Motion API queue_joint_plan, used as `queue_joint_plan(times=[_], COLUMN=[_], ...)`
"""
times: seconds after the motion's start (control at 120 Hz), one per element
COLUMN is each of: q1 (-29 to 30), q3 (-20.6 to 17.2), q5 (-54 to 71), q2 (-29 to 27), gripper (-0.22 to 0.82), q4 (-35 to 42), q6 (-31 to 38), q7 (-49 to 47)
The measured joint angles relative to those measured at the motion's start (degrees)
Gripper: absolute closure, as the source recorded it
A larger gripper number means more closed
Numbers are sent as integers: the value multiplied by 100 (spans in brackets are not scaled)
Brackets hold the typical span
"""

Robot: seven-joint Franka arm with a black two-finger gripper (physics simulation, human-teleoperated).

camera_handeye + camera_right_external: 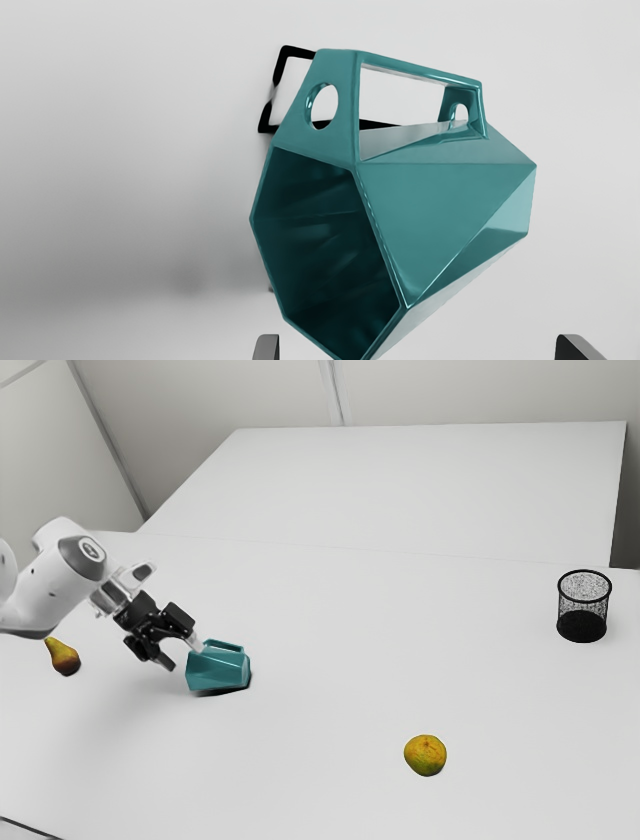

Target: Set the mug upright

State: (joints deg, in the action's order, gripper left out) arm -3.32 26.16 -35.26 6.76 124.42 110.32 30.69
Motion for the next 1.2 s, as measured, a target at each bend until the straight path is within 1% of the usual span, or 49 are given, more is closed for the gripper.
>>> queue_joint_plan(times=[0.133, 0.433, 0.467, 0.625, 0.8, 0.917, 1.017, 1.092, 1.2], q1=[62, 215, 222, 243, 311, 319, 322, 322, 319], q3=[35, 50, 75, 184, 291, 318, 326, 328, 327], q5=[-459, -1317, -1364, -1534, -1645, -1709, -1752, -1777, -1807], q2=[189, 389, 398, 411, 450, 452, 452, 452, 446], gripper=[0, 0, 1, 21, 36, 51, 62, 68, 72], q4=[-12, -28, -23, 9, 113, 163, 182, 188, 189], q6=[-148, -488, -519, -688, -825, -876, -901, -911, -915], q7=[210, 633, 674, 857, 1049, 1165, 1251, 1306, 1378])
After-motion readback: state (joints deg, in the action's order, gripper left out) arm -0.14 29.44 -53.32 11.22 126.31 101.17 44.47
